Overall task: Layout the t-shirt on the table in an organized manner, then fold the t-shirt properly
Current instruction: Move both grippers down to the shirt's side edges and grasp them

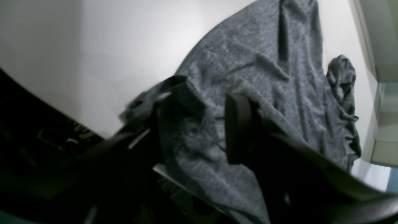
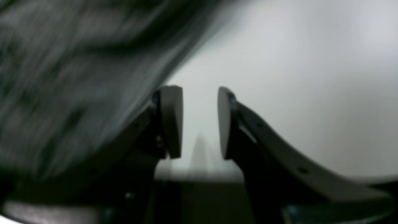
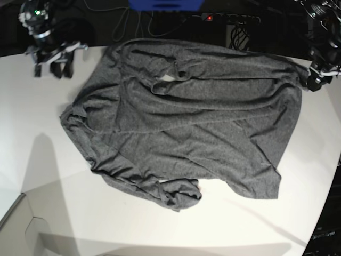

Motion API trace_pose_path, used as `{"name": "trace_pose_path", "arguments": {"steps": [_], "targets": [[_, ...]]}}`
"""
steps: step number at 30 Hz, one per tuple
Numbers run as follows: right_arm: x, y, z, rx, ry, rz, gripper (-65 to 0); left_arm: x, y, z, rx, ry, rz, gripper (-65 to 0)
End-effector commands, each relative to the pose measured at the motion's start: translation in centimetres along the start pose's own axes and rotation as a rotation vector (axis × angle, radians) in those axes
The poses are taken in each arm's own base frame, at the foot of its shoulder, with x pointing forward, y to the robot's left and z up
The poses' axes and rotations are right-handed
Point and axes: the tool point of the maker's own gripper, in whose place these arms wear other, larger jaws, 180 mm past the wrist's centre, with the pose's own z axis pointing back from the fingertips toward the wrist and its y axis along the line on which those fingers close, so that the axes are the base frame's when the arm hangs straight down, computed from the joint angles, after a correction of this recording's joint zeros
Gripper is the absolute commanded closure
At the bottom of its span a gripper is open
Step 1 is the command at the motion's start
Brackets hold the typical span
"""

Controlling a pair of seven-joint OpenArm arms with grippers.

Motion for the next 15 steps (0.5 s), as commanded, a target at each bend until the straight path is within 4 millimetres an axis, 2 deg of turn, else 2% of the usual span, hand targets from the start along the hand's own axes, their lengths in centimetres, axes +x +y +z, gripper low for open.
{"name": "trace_pose_path", "arguments": {"steps": [1,4,6,9,11,13,15], "targets": [[1.9,-0.6,0.0,-0.011,-0.062,0.006,-20.0,1.6,-1.0,0.2,-0.030,-0.045,-0.024,-25.6],[4.9,-1.3,-1.1,-0.016,-0.133,0.035,-20.0,1.8,-1.4,0.1,-0.043,-0.052,-0.021,-25.6],[6.7,-0.9,-2.3,0.006,-0.155,0.061,-19.8,2.0,-1.8,0.2,-0.066,-0.059,-0.010,-25.6],[9.3,-1.0,-5.4,0.036,-0.126,0.109,-18.2,2.2,-2.4,0.2,-0.102,-0.070,0.011,-25.6],[9.9,-1.2,-8.2,0.052,-0.067,0.114,-11.8,2.3,-2.7,0.2,-0.118,-0.075,0.018,-25.6],[9.8,-1.5,-10.5,0.064,-0.009,0.103,-2.5,2.5,-2.9,0.1,-0.124,-0.082,0.020,-25.6],[9.3,-1.4,-12.4,0.081,0.042,0.093,0.0,2.6,-3.1,0.1,-0.126,-0.086,0.019,-25.6]]}}
